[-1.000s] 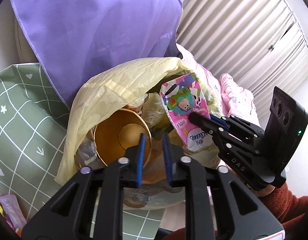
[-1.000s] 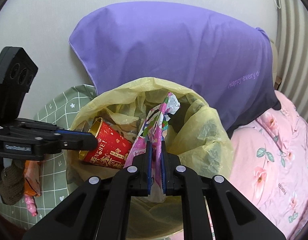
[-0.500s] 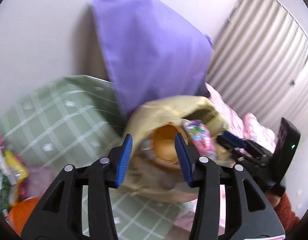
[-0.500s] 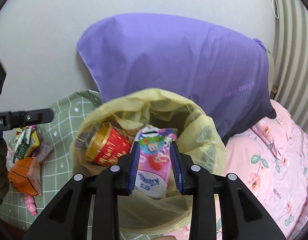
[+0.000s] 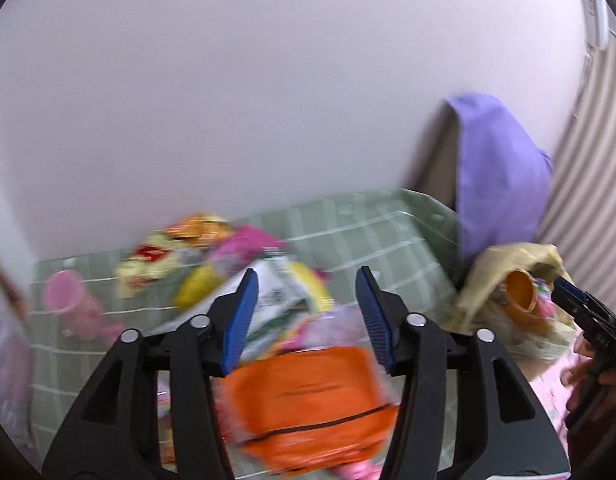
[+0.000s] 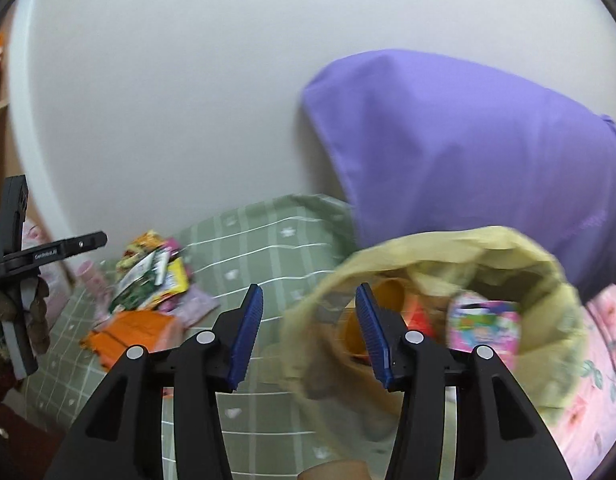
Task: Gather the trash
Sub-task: 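Move both tools back to the table and grasp the yellow snack bag with the left gripper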
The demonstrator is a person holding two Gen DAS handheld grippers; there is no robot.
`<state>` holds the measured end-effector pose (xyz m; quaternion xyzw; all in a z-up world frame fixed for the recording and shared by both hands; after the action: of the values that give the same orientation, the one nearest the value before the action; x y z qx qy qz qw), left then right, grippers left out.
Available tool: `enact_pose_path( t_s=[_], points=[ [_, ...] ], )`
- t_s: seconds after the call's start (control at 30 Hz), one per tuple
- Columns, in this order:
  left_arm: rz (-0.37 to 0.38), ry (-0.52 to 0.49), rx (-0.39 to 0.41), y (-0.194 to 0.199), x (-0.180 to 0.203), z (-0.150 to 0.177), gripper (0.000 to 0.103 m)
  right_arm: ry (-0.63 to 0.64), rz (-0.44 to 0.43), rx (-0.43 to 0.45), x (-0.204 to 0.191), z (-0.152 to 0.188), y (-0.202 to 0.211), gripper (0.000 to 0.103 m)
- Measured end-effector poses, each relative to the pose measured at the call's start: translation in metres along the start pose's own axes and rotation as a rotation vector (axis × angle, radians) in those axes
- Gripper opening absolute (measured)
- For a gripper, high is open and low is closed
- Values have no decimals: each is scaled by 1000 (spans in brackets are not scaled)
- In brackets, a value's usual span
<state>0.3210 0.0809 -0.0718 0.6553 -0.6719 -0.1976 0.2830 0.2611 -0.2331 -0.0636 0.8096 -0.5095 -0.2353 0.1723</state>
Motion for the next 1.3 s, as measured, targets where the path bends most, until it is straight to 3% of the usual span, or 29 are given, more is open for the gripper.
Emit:
enact_pose_path(
  t_s=[0.13, 0.23, 0.4, 0.57, 0.7, 0.73, 0.93, 1.07, 1.2, 1.3],
  points=[
    [-64, 93, 2, 8, -48, 11, 53, 65, -69, -65, -30, 6, -27, 46],
    [-88, 158, -7, 14, -71, 22, 60, 113, -121, -105, -49, 13, -42, 46],
    [-126, 180, -23, 21, -93, 40, 63, 161, -172, -147, -69, 25, -64, 46],
    [-110, 163, -134, 9, -98, 75, 65, 168, -211, -193, -80, 38, -85, 46],
    [37, 137, -178, 8, -85, 91, 70, 197, -248, -222, -96, 47, -99, 46],
    [42, 123, -178, 8, -83, 91, 70, 205, -251, -229, -100, 48, -101, 46],
    [-23, 20, -92, 1, -79, 70, 70, 227, -275, -250, -114, 54, -112, 46],
    [-120, -83, -30, -37, -84, 34, 70, 197, -244, -276, -107, 52, -117, 46],
    [-166, -132, -48, -79, -87, 12, 70, 169, -223, -268, -99, 44, -117, 46],
    [-168, -191, -109, -114, -84, 4, 70, 169, -201, -277, -92, 42, -117, 46]
  ],
)
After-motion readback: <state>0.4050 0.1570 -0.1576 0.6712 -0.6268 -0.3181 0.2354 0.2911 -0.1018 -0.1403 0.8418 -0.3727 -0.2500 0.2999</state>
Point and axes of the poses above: each gripper's, at about its wrist camera, not at the fingertips, and y roughly against the way its jaws point, x to its right, z to its underside, the point moved 6 cm from there along -y, roughly the way its jaws point, and after that the axes turned 12 degrees about -z, right-handed, at the moved point
